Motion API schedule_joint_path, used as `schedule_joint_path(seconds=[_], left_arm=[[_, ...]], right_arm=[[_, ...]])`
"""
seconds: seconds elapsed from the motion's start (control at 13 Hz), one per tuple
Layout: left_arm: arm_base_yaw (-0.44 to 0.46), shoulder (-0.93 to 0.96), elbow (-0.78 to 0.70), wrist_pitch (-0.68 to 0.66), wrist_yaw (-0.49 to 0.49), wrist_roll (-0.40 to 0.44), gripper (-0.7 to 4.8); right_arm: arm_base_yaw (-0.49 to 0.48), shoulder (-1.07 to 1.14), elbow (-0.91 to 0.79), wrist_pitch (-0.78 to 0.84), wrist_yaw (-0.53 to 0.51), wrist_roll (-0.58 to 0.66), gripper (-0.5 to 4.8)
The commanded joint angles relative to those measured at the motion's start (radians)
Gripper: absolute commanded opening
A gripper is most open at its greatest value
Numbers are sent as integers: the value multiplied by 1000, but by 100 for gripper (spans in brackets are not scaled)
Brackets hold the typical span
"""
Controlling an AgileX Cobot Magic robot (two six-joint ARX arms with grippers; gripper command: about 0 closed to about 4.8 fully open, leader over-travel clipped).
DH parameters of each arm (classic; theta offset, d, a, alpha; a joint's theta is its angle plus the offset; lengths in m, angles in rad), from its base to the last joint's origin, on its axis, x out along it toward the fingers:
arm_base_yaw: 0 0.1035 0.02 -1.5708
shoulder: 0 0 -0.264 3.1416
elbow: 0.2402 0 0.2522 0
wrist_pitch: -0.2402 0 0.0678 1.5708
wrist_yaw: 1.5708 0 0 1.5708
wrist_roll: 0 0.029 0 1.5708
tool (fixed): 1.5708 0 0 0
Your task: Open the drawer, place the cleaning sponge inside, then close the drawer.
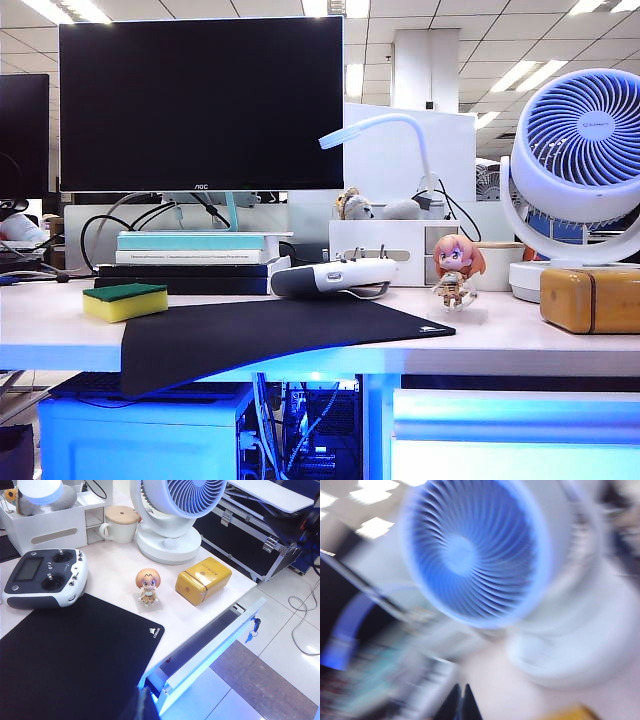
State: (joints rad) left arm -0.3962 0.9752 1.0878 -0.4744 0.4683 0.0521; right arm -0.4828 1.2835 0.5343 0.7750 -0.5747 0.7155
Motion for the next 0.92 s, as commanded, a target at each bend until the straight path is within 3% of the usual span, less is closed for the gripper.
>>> schedule_joint_path(seconds=[0.08,0.15,0.23,0.39,0.54,0.85,0.92], left_arm=[[0,-3,6,13,3,0,-6],[0,-2,6,14,4,0,-6],[0,-3,6,14,5,0,-6],[0,-2,6,14,5,0,-6],[0,-3,6,31,7,0,-6],[0,-2,5,27,31,0,-6],[0,-2,5,22,76,0,-6]], right_arm=[[53,-100,60,-406,88,-283,-6],[73,-119,96,-553,87,-356,-6],[137,-122,175,-848,145,-455,-6],[191,-117,182,-981,227,-551,-6],[251,-40,182,-1092,283,-607,-6],[344,140,182,-1050,367,-638,-6],[359,205,182,-1015,370,-637,-6]])
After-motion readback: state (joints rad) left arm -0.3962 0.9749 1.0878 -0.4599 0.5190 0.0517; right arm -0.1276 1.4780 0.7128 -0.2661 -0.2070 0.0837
